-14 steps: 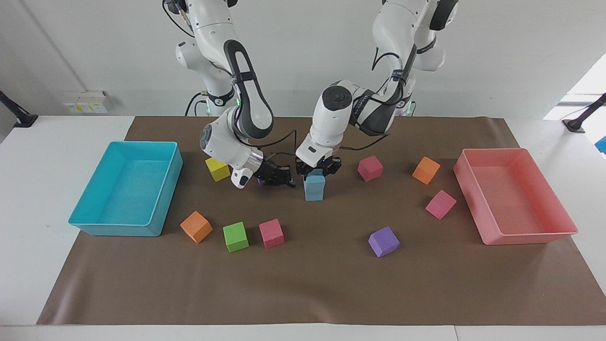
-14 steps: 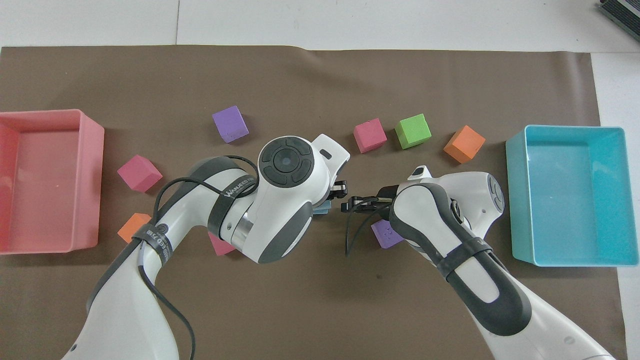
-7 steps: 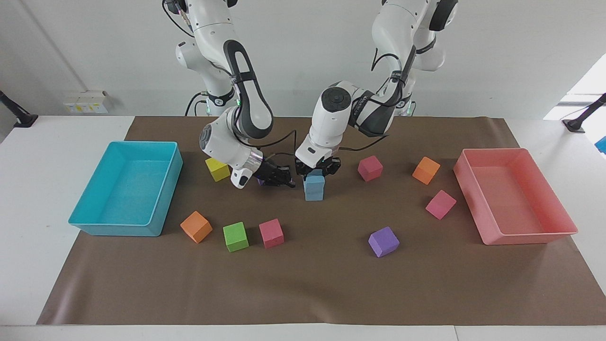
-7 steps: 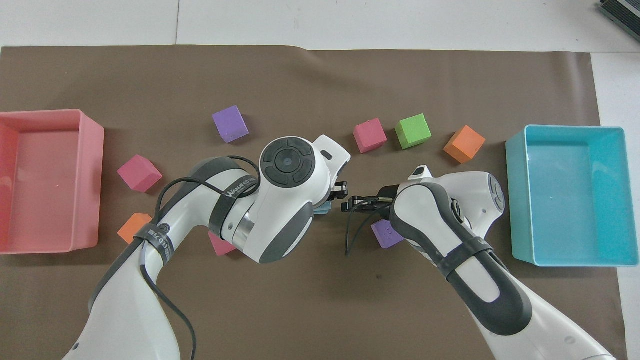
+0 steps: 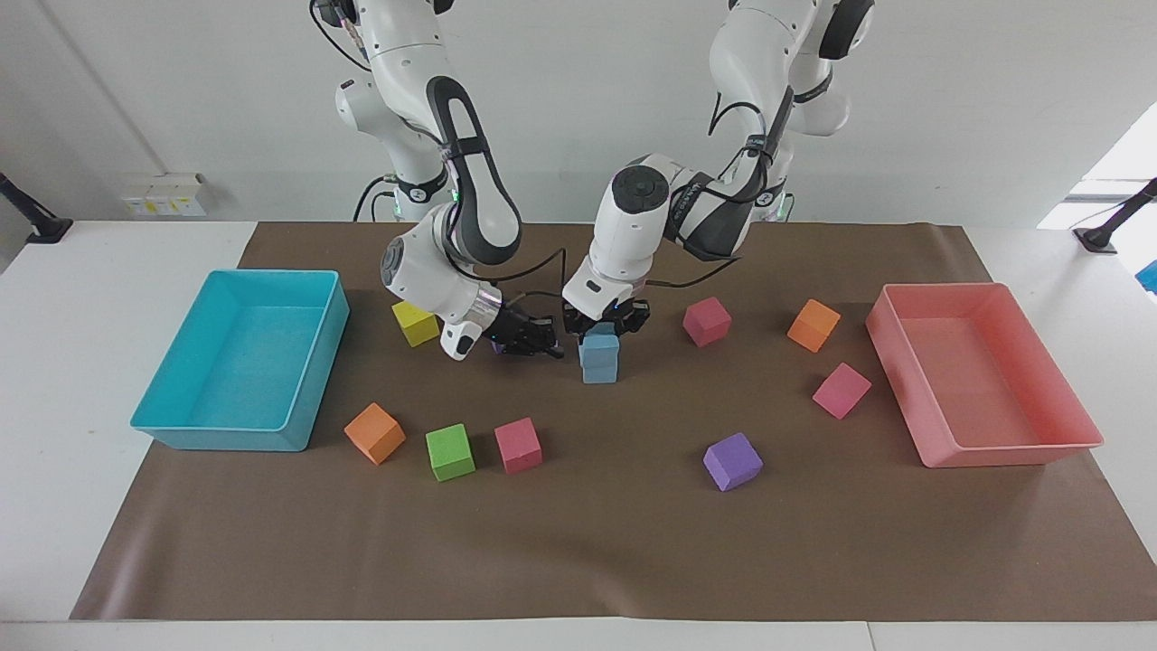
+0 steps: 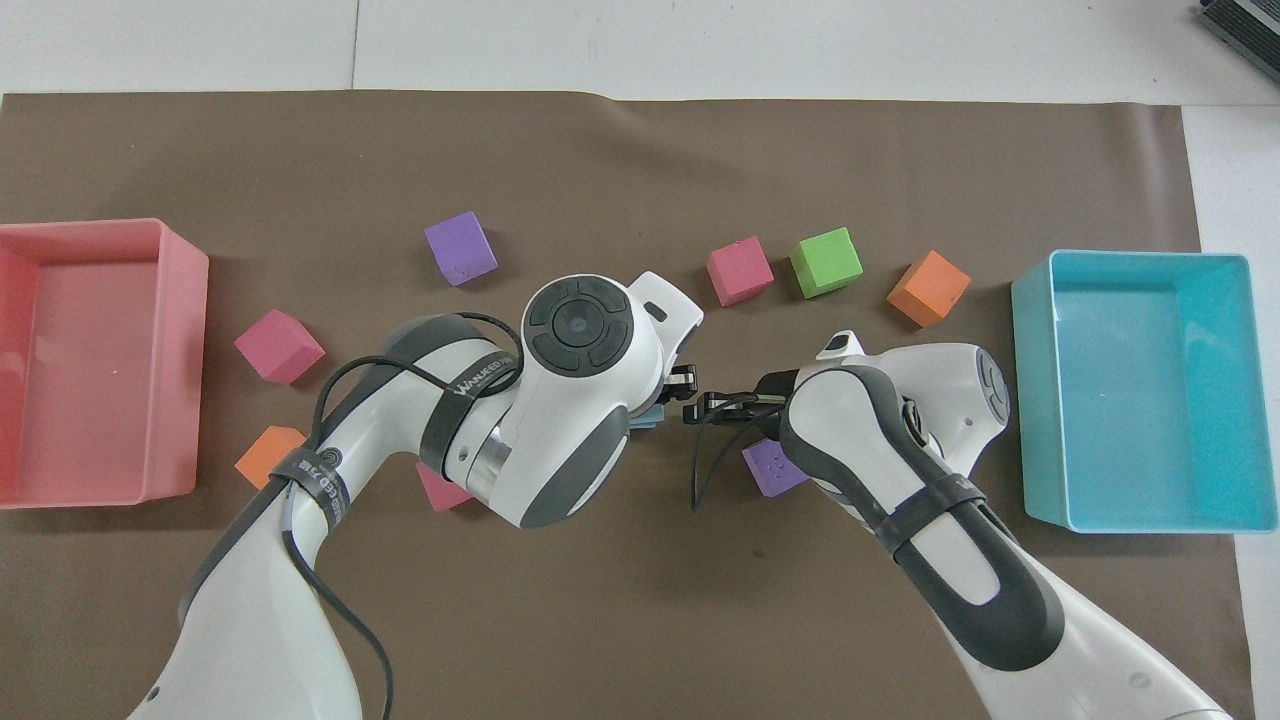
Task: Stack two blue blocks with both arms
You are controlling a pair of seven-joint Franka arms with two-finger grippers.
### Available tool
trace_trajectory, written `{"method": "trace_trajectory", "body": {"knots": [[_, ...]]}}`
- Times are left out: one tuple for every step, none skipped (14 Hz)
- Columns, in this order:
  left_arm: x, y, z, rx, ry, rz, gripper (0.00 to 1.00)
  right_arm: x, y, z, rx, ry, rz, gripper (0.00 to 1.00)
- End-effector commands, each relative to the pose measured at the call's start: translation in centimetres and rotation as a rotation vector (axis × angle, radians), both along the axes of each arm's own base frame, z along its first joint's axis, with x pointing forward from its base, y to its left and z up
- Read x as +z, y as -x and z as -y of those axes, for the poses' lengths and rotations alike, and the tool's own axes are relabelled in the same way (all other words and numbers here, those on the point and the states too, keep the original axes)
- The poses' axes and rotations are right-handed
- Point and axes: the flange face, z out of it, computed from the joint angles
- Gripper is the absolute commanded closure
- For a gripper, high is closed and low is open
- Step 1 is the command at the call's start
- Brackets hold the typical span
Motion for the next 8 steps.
{"method": "trace_trajectory", "body": {"knots": [[0.75, 0.30, 0.41, 0.004, -0.008, -0.006, 1.00, -0.18, 0.18, 0.39, -0.003, -0.018, 0.031, 1.00], [0.75, 0.30, 0.41, 0.004, -0.008, -0.006, 1.00, -0.19, 0.21, 0.32, -0.002, -0.018, 0.031, 1.00], [0.68, 0.26, 0.32, 0.005, -0.009, -0.008, 1.00, -0.18, 0.18, 0.39, -0.003, -0.018, 0.031, 1.00], [0.66, 0.28, 0.31, 0.005, -0.010, -0.009, 1.00, -0.18, 0.18, 0.39, -0.003, -0.018, 0.031, 1.00], [0.59, 0.36, 0.36, 0.003, -0.012, -0.009, 1.00, -0.18, 0.18, 0.39, -0.003, -0.018, 0.031, 1.00], [0.55, 0.40, 0.34, 0.002, -0.015, -0.012, 1.00, -0.18, 0.18, 0.39, -0.003, -0.018, 0.031, 1.00], [0.53, 0.42, 0.33, 0.002, -0.016, -0.014, 1.00, -0.18, 0.18, 0.39, -0.003, -0.018, 0.031, 1.00], [0.52, 0.43, 0.32, 0.002, -0.017, -0.015, 1.00, -0.18, 0.18, 0.39, -0.003, -0.018, 0.031, 1.00]]}}
